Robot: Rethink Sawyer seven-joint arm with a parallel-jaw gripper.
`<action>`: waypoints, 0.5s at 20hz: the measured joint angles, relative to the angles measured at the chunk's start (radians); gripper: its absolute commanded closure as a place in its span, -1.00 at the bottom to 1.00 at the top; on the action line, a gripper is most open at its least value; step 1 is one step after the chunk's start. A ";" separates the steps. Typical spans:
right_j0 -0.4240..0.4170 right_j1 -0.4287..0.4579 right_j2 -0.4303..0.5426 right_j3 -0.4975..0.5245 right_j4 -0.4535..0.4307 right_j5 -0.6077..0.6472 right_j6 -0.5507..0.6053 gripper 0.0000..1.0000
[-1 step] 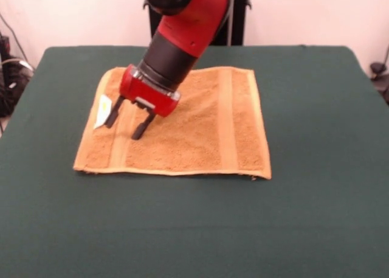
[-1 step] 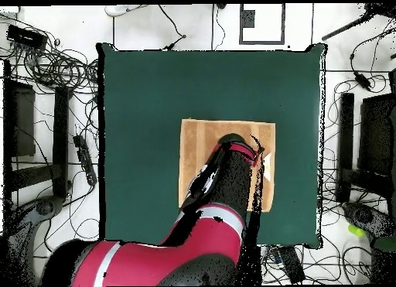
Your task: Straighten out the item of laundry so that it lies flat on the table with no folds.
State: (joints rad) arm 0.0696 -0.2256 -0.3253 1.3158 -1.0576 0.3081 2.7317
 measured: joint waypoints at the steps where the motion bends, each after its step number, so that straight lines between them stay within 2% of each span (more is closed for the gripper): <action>1: -0.003 0.004 -0.004 -0.006 -0.005 -0.006 0.000 -1.00; 10: -0.015 0.025 -0.026 -0.037 -0.023 -0.040 0.000 -1.00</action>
State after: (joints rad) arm 0.0542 -0.2002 -0.3516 1.2789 -1.0805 0.2680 2.7317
